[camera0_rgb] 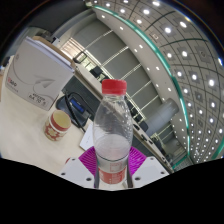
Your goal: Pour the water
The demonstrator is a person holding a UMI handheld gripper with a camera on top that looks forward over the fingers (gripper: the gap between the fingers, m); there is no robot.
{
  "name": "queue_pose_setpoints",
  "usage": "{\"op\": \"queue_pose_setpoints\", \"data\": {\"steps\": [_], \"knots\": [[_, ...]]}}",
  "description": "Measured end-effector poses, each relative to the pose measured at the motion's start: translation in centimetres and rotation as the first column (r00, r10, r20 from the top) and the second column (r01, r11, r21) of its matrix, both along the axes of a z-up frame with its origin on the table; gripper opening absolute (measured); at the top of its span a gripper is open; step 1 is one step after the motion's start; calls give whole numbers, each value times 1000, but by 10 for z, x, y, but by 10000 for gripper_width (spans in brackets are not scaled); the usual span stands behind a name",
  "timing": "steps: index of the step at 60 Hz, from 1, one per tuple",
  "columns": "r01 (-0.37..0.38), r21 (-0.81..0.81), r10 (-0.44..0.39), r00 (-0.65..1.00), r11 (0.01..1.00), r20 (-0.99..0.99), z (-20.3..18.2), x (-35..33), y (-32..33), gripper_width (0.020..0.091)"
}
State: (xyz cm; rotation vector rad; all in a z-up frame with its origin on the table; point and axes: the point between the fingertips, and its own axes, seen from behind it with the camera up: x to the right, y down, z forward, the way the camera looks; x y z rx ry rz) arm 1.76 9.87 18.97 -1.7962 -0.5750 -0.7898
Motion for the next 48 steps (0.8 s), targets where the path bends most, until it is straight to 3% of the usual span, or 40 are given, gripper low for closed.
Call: {"op": "queue_pose_setpoints", "data": {"steps": [13, 27, 37, 48], "knots": [[-66, -38, 76, 860, 997, 505, 3, 7, 81, 371], [-103, -114, 153, 560, 988, 814, -10, 2, 125, 371], [-128, -151, 192, 436, 980, 879, -16, -1, 138, 370], [-150, -152, 207, 500, 977, 841, -16, -1, 137, 375]]}}
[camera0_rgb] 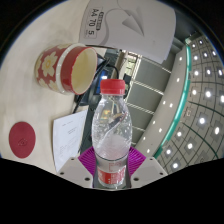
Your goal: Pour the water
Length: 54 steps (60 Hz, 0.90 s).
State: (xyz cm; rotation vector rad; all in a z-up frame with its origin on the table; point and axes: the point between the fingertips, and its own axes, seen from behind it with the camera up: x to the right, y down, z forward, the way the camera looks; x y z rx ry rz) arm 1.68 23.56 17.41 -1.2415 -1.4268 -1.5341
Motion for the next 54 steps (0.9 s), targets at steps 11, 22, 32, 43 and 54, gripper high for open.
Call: {"op": "queue_pose_setpoints", "data": {"steps": [11, 22, 32, 43, 54], "knots": [[28, -28, -38, 903, 999, -428, 8, -2, -16, 374], [30, -108, -110, 427, 994, -898, 11, -10, -45, 376], [-29, -201, -200, 19, 979, -980, -25, -14, -70, 376], [-91, -228, -239, -147, 969, -960, -73, -14, -82, 380], [-94, -200, -216, -204, 975, -955, -103, -13, -85, 398]]}}
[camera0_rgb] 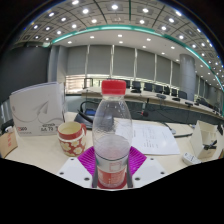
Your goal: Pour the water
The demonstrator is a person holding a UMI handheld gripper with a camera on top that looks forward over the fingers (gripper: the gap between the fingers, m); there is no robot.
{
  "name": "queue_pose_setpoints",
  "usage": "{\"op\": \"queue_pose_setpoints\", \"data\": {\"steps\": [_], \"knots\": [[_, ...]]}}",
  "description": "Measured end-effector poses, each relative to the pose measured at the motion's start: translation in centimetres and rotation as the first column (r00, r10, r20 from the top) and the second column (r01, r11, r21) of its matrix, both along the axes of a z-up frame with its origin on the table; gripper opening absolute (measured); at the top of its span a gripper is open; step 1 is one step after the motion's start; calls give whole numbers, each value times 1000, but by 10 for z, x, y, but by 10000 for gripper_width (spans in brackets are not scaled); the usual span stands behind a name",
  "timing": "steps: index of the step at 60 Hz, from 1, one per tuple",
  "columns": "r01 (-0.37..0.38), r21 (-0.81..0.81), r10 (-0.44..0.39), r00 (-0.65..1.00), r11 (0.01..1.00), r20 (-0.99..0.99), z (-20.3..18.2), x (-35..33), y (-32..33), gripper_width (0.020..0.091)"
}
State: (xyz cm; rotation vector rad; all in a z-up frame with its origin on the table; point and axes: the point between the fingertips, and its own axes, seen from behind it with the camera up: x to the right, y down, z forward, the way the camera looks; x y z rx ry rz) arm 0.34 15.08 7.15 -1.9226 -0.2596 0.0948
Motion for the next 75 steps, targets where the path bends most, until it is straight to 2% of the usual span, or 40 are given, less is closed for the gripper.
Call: {"op": "queue_pose_setpoints", "data": {"steps": [3, 10, 12, 15, 16, 18, 22, 29, 54, 64, 70, 75], "knots": [[7, 2, -7, 1000, 1000, -6, -3, 3, -2, 424], [22, -2, -22, 1000, 1000, -22, -2, 7, -6, 553], [27, -35, -27, 999, 999, -20, -8, 11, -9, 643], [27, -80, -29, 999, 996, -19, -14, 12, -15, 840], [30, -86, -32, 999, 996, -20, -15, 12, -17, 870], [39, -103, -41, 999, 994, -19, -14, 15, -22, 834], [70, -133, -72, 997, 989, -9, -7, 22, -35, 869], [112, -157, -115, 993, 981, -11, 21, 22, -75, 859], [204, -172, -191, 977, 964, 90, 134, -40, -291, 858], [227, -167, -213, 972, 959, 102, 158, -61, -351, 858], [256, -157, -244, 965, 954, 92, 166, -67, -371, 858], [252, -172, -244, 967, 952, 66, 168, -78, -384, 858]]}}
